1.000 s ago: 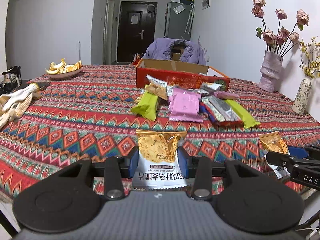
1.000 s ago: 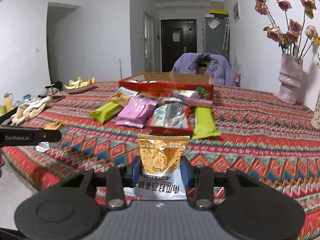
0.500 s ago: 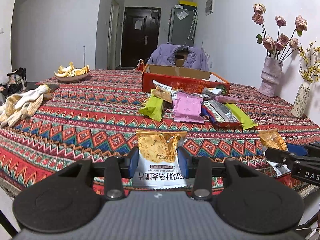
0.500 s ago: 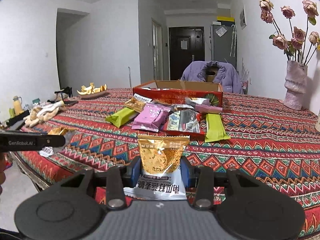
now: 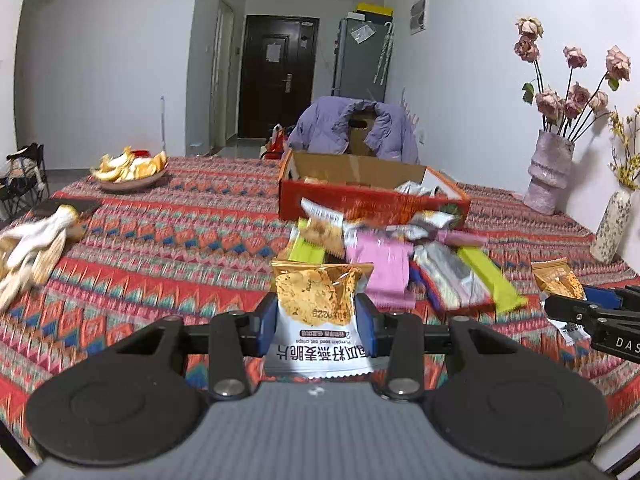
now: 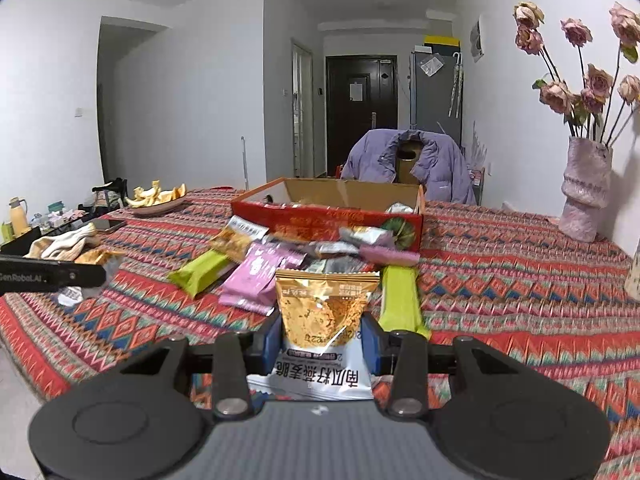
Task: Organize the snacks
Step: 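Carry both packets over the box and release them inside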
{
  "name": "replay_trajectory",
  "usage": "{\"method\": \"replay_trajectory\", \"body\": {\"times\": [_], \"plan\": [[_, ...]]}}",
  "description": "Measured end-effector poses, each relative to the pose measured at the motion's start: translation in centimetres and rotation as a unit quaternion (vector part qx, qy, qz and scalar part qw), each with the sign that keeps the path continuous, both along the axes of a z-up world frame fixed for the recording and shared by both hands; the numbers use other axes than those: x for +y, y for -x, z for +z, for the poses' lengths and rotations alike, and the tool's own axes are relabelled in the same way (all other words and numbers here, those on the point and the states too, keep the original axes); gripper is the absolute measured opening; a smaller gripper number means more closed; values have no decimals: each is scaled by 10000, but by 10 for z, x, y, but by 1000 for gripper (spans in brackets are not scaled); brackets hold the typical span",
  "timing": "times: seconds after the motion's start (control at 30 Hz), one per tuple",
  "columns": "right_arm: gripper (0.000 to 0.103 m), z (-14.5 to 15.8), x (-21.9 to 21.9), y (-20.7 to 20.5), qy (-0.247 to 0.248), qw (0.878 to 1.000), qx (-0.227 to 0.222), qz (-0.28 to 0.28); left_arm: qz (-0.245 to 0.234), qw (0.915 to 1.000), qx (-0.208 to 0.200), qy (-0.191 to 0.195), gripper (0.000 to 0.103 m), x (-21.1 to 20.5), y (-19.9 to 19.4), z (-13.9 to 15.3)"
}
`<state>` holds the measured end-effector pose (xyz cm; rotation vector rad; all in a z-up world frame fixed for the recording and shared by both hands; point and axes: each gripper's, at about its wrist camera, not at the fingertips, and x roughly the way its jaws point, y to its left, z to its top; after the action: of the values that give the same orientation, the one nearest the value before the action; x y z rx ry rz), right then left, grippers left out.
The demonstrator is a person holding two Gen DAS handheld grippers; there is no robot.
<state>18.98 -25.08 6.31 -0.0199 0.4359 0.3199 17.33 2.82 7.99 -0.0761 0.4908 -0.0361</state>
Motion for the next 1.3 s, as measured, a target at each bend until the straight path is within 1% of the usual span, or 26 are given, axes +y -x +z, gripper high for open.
{"method": "replay_trajectory", "body": {"times": [0.2,0.33,0.43,0.53,0.6,0.7,0.8,0.87,0.93,1.03,1.07,1.13,1.2,1.3], "plan": [[40,28,-9,-45,-30,9999,18,107,-195,9997,-143,-77,42,-3,-43,32],[40,49,-15,-79,-48,9997,58,226,-336,9993,-119,-85,42,-6,-77,50],[40,67,-14,-104,165,9994,-74,288,-507,9987,-49,-86,42,-9,-104,63],[40,84,-17,-132,190,9989,-71,413,-689,9975,-1,-145,42,-11,-132,77],[40,95,-17,-153,183,9985,-11,516,-817,9965,69,-171,42,-12,-152,85],[40,110,-22,-188,36,9973,162,721,-999,9946,235,-159,42,-12,-189,96],[40,122,-27,-231,-253,9952,425,848,-1210,9911,541,92,42,-9,-234,103],[40,125,-27,-264,-392,9930,644,912,-1274,9890,724,213,42,-8,-268,104],[40,126,-25,-299,-484,9899,893,984,-1250,9886,810,199,42,-10,-304,103],[40,114,-18,-357,-581,9846,1312,996,-1198,9871,1036,237,42,-14,-360,95],[40,108,-14,-377,-615,9824,1454,994,-1218,9862,1102,230,42,-16,-378,89],[40,96,-5,-414,-572,9795,1654,998,-1070,9869,1201,135,42,-21,-411,75],[40,82,4,-449,-445,9790,1777,899,-1076,9851,1342,32,42,-28,-442,56],[40,56,20,-493,-336,9745,2058,834,-1008,9806,1679,27,42,-34,-487,23]]}}
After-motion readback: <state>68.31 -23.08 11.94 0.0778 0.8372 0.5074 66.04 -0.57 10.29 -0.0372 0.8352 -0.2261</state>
